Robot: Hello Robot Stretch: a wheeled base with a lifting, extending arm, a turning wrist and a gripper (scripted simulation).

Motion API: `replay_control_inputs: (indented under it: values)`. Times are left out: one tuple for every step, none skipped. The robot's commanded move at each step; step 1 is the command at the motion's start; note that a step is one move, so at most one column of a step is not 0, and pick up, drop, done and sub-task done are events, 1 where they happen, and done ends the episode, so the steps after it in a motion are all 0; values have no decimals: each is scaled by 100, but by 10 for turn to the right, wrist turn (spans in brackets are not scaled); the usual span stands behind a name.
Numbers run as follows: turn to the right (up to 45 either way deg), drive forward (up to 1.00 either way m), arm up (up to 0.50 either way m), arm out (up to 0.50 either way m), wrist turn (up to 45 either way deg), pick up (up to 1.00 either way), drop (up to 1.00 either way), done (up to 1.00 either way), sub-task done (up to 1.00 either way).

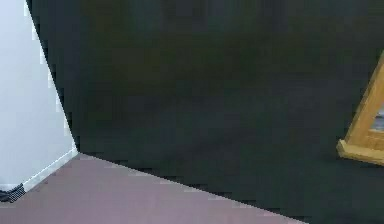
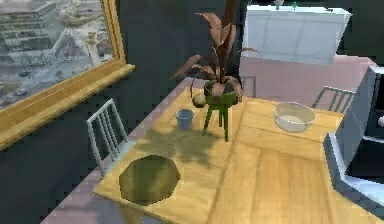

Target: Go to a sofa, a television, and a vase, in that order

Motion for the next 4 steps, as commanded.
replay_control_inputs:
  values:
    - [-450, 0, 0, 0, 0, 0, 0, 0, 0]
    - [-240, 0, 0, 0, 0, 0, 0, 0, 0]
    - [0, 10, 0, 0, 0, 0, 0, 0, 0]
    - [-450, 0, 0, 0, 0, 0, 0, 0, 0]
